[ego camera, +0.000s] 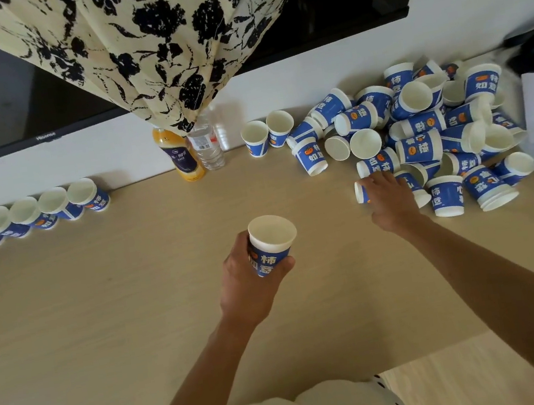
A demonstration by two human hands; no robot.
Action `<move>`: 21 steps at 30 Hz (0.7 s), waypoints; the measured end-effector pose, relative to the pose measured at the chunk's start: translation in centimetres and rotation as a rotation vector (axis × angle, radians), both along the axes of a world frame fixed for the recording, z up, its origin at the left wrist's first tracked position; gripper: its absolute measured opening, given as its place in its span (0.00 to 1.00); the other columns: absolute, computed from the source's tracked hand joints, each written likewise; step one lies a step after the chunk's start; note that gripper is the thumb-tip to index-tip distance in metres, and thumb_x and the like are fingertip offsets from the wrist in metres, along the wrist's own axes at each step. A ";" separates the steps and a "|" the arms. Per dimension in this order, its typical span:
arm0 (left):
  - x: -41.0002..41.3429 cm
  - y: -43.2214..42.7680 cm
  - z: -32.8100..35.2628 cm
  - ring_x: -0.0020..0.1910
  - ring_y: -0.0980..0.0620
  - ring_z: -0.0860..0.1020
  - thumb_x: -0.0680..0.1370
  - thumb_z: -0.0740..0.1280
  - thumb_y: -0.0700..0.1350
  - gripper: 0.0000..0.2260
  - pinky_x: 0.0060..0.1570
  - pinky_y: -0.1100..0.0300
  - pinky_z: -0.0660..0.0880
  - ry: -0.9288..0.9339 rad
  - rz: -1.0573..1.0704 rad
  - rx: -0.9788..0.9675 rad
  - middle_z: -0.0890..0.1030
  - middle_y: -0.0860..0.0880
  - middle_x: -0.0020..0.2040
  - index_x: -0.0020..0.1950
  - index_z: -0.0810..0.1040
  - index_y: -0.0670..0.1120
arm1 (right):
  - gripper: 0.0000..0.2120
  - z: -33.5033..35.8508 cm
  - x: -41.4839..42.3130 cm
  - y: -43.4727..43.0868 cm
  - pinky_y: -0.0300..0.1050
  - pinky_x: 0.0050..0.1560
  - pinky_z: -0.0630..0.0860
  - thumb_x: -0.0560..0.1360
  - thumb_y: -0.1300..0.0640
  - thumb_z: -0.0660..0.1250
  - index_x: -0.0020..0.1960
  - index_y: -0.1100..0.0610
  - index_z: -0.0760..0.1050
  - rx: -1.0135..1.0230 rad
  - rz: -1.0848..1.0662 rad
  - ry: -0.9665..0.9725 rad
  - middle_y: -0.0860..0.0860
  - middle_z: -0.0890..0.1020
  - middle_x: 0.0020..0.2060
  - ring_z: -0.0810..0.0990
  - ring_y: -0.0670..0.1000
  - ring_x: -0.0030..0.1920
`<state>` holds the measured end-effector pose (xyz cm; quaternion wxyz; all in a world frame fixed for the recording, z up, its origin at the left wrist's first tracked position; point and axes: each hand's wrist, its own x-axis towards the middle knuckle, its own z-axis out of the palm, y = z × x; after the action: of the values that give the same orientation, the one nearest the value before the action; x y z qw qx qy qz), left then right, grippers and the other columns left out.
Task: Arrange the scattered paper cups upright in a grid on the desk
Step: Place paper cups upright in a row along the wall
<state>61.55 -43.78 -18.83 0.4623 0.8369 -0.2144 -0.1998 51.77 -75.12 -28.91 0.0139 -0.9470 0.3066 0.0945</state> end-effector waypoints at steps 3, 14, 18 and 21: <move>0.0 0.2 0.1 0.51 0.65 0.79 0.68 0.81 0.46 0.28 0.42 0.75 0.73 0.004 0.007 -0.010 0.83 0.54 0.54 0.64 0.75 0.47 | 0.34 -0.5 0.3 -0.2 0.55 0.64 0.69 0.68 0.62 0.75 0.71 0.54 0.67 -0.113 0.053 0.042 0.55 0.73 0.65 0.70 0.58 0.67; 0.5 2.1 0.4 0.50 0.66 0.79 0.69 0.81 0.46 0.27 0.44 0.72 0.75 0.016 0.060 -0.003 0.82 0.56 0.53 0.64 0.75 0.48 | 0.30 -0.8 2.5 -0.2 0.54 0.64 0.72 0.69 0.55 0.76 0.68 0.53 0.69 -0.259 0.177 0.188 0.52 0.79 0.61 0.74 0.56 0.64; 0.7 2.7 0.3 0.49 0.67 0.79 0.68 0.81 0.46 0.27 0.42 0.73 0.75 0.010 0.086 0.000 0.81 0.58 0.52 0.64 0.75 0.49 | 0.36 -0.4 2.9 -0.3 0.55 0.64 0.71 0.67 0.52 0.78 0.71 0.53 0.67 -0.225 0.193 0.158 0.53 0.78 0.63 0.73 0.57 0.66; 1.0 3.0 0.1 0.50 0.67 0.79 0.68 0.81 0.46 0.27 0.43 0.72 0.75 0.009 0.104 0.003 0.81 0.58 0.52 0.64 0.75 0.49 | 0.40 0.9 4.0 0.3 0.57 0.64 0.72 0.66 0.53 0.80 0.72 0.54 0.65 -0.090 0.166 0.050 0.54 0.77 0.64 0.73 0.59 0.66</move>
<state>62.51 -40.81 -18.71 0.4718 0.8466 -0.1685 -0.1796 55.75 -74.79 -27.97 -0.0440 -0.9661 0.2315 0.1051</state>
